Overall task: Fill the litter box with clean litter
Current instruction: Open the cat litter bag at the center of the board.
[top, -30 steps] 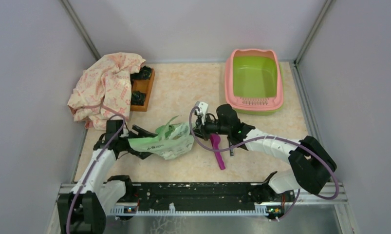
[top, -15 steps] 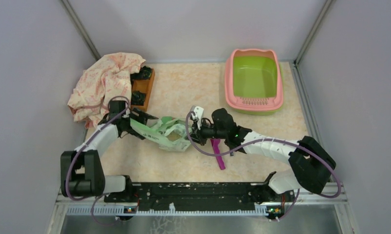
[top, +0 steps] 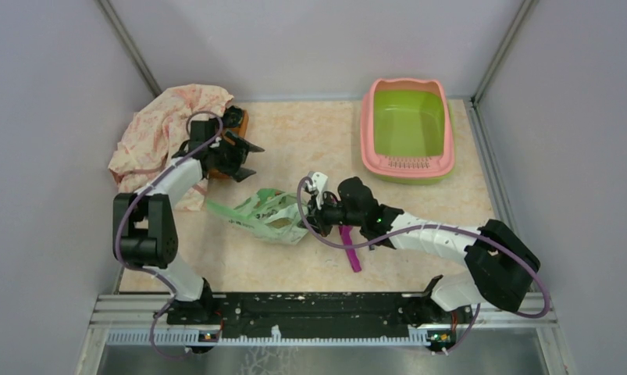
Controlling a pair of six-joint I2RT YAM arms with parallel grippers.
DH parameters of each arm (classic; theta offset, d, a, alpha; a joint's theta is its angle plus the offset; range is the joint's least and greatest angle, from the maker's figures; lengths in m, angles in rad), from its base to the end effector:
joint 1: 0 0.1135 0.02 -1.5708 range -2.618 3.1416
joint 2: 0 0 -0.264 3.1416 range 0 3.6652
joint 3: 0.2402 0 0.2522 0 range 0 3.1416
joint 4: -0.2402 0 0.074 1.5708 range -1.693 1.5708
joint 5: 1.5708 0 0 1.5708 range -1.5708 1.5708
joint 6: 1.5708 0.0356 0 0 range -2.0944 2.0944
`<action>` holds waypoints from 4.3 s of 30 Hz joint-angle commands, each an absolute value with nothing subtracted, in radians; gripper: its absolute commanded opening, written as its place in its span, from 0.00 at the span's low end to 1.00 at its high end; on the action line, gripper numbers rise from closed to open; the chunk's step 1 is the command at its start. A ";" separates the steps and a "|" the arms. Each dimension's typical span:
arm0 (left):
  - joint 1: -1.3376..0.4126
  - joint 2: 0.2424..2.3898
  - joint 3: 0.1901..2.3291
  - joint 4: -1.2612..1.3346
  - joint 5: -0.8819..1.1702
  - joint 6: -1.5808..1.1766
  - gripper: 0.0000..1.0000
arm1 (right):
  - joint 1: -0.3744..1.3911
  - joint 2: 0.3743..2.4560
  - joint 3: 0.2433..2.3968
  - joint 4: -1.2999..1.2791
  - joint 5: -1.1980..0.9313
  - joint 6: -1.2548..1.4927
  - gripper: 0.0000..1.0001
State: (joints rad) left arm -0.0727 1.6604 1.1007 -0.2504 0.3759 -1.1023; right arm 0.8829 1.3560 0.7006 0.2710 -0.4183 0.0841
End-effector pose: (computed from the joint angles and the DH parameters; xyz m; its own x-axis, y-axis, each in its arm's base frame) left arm 0.3550 -0.0390 0.2196 -0.6117 -0.7876 -0.0740 -0.5001 0.4576 -0.7352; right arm 0.1750 0.2357 0.2298 -0.3166 -0.2644 -0.9110 -0.9217 0.3126 0.2297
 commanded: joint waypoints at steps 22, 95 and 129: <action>0.099 1.114 0.760 -0.763 0.314 -1.036 0.88 | 0.863 1.377 0.858 0.220 -0.386 0.082 0.00; -0.191 1.739 1.352 -0.522 0.304 -1.087 0.81 | 1.101 1.412 1.350 -0.450 0.048 -0.070 0.60; -0.186 1.708 1.412 -0.553 0.305 -1.051 0.81 | 1.130 1.589 1.415 -0.370 0.138 -0.148 0.59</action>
